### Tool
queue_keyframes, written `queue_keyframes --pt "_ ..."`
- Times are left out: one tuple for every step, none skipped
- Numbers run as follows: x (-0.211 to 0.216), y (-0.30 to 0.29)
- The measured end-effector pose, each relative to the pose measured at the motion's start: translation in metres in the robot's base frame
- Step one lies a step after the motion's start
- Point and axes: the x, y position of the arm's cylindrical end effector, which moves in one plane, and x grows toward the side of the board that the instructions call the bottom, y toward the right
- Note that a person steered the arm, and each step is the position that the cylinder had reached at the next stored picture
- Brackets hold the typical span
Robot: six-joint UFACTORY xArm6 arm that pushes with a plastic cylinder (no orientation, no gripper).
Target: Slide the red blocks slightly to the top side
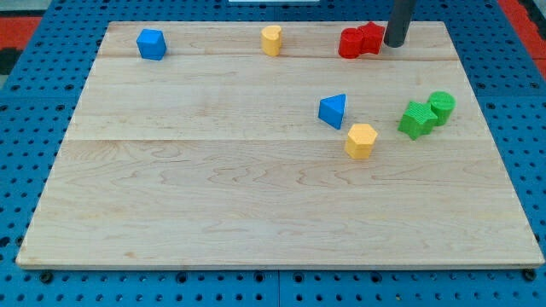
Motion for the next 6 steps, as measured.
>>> queue_keyframes --pt "-0.02 0.024" --pt "0.029 0.017" --pt "0.069 -0.046" --pt "0.061 -0.081" --pt "0.047 -0.087" --pt "0.023 -0.07"
